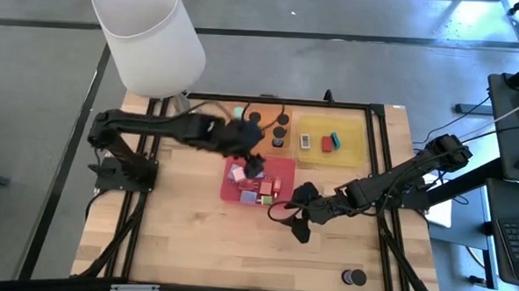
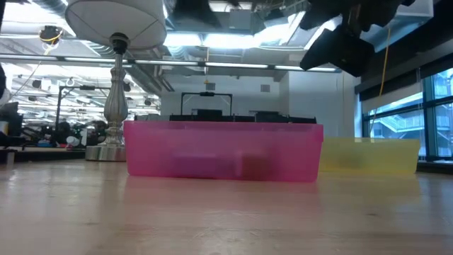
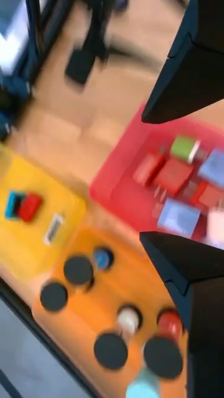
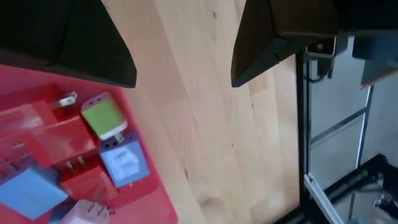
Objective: Pick & Place Office items
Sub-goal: Put the blue hourglass into the orange bin
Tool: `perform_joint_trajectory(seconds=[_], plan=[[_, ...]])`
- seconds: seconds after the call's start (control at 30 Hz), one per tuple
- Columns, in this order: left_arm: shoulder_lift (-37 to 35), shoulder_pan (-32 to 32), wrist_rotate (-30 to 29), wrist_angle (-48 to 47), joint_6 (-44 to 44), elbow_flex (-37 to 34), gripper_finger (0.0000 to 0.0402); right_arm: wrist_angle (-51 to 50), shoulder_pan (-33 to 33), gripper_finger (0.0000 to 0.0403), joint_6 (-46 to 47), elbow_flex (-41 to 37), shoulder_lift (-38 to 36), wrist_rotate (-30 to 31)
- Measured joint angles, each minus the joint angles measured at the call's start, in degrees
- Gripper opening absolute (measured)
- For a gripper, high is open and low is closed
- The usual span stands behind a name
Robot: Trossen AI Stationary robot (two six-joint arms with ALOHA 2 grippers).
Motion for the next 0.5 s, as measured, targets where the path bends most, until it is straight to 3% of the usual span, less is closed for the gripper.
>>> perform_joint_trajectory(seconds=[0.1,0.27,0.5], plan=[[-2.0,-5.9,-3.2,0.1,-3.1,0.0,0.0294,1.0,0.0,0.0265,1.3,0.0,0.0,1.4],[-3.9,-14.9,-10.6,0.1,-8.2,0.0,0.0294,2.8,0.0,0.0265,11.4,0.0,0.0,2.1],[-4.0,-24.0,-17.8,0.1,-15.7,0.0,0.0294,6.3,-0.8,0.0265,18.4,0.0,0.0,3.4]])
